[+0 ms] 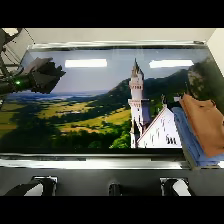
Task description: Fold the shirts.
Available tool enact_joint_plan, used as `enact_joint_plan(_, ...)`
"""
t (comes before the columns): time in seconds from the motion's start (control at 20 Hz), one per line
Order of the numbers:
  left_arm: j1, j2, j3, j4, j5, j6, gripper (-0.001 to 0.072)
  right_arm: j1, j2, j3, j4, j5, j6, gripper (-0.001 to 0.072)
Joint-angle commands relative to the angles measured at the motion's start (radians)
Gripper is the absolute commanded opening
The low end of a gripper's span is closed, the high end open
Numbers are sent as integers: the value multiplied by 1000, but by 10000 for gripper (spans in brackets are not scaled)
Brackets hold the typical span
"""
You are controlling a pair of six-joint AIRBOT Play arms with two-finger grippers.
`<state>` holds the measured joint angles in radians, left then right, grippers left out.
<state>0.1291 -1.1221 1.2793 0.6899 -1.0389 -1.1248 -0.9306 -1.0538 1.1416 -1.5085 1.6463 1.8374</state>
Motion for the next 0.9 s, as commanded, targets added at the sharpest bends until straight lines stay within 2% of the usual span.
enact_joint_plan(0.0, 0, 1, 0, -5, -1, -2, 26, -1, 59, -219, -78, -97, -22, 44)
enact_joint_plan(0.1, 0, 2, 1, -5, -17, -1, 26, -1, 59, -240, -128, -109, -47, 73)
enact_joint_plan(0.15, 0, 3, 3, -5, -28, -1, 26, -1, 59, -231, -142, -117, -60, 228)
enact_joint_plan(0.25, 1, 3, 35, -2, -51, -1, 26, -1, 59, -165, -151, -166, -161, 669)
enact_joint_plan(0.35, 0, 3, 119, 36, -53, -2, 25, -1, 59, -9, -116, -227, -180, 689)
enact_joint_plan(0.4, -8, 2, 185, 98, -34, -13, 24, -1, 59, 87, -32, -285, -201, 684)
enact_joint_plan(0.5, -78, -5, 321, 458, 49, -167, 23, 21, 59, 271, 256, -448, -236, 671)
enact_joint_plan(0.55, -134, -20, 376, 706, 69, -275, 23, 74, 59, 340, 389, -515, -257, 619)
enact_joint_plan(0.6, -190, -39, 409, 924, 66, -368, 24, 161, 59, 383, 470, -554, -275, 583)
enact_joint_plan(0.65, -230, -56, 414, 1063, 47, -424, 25, 271, 59, 398, 486, -558, -273, 579)
enact_joint_plan(0.7, -252, -76, 412, 1111, -1, -452, 29, 397, 56, 396, 468, -529, -257, 579)
enact_joint_plan(0.75, -257, -102, 405, 1090, -94, -467, 123, 546, 42, 393, 394, -457, -220, 579)
enact_joint_plan(0.8, -259, -128, 389, 1057, -212, -500, 371, 688, 22, 378, 283, -393, -153, 577)
enact_joint_plan(0.85, -259, -154, 346, 1018, -353, -514, 587, 835, -4, 342, 143, -333, -42, 577)
